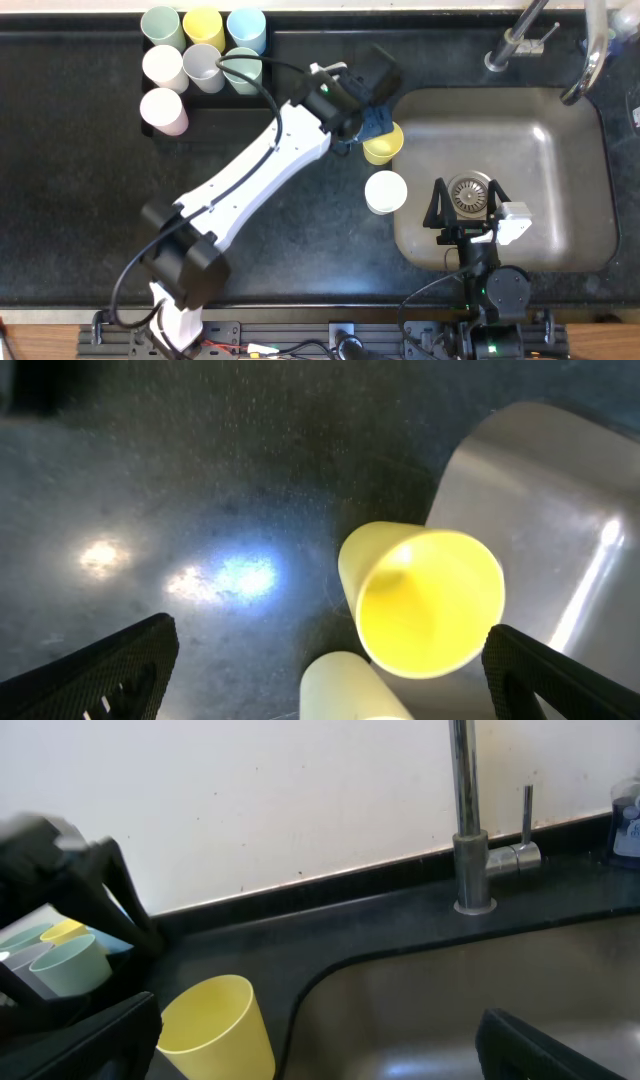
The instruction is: Store Cups
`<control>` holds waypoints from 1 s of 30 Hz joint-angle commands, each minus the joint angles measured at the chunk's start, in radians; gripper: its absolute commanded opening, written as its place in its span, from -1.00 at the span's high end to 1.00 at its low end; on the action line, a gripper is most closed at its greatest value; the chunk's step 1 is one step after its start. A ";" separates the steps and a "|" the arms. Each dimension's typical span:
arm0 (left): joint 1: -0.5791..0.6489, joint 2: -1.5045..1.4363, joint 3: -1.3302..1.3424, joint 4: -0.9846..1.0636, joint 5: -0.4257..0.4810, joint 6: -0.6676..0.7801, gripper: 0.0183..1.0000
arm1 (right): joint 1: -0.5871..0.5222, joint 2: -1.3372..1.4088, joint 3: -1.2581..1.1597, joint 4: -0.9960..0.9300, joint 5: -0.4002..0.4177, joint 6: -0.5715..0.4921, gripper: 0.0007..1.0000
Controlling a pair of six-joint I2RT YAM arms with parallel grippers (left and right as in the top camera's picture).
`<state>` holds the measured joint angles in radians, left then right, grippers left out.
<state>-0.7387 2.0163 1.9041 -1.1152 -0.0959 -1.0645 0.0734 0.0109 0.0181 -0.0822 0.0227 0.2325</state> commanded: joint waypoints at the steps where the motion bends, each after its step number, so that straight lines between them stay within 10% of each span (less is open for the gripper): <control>1: 0.005 0.075 0.021 0.024 0.182 -0.026 -1.00 | -0.001 -0.007 -0.013 0.005 -0.004 0.004 -1.00; 17: 0.025 0.142 0.021 0.003 0.233 -0.027 -0.83 | -0.001 -0.007 -0.013 0.005 -0.004 0.004 -0.99; 21: 0.036 0.150 0.021 0.003 0.232 -0.027 -0.40 | -0.001 -0.007 -0.014 0.005 -0.004 0.004 -1.00; 26: 0.037 0.154 0.021 0.018 0.222 -0.027 0.94 | -0.001 -0.007 -0.013 0.005 -0.004 0.004 -1.00; 30: 0.039 0.153 0.022 0.043 0.206 -0.029 0.96 | -0.001 -0.007 -0.013 0.005 -0.004 0.004 -1.00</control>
<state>-0.7040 2.1513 1.9049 -1.0809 0.1272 -1.0939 0.0734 0.0109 0.0181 -0.0826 0.0227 0.2333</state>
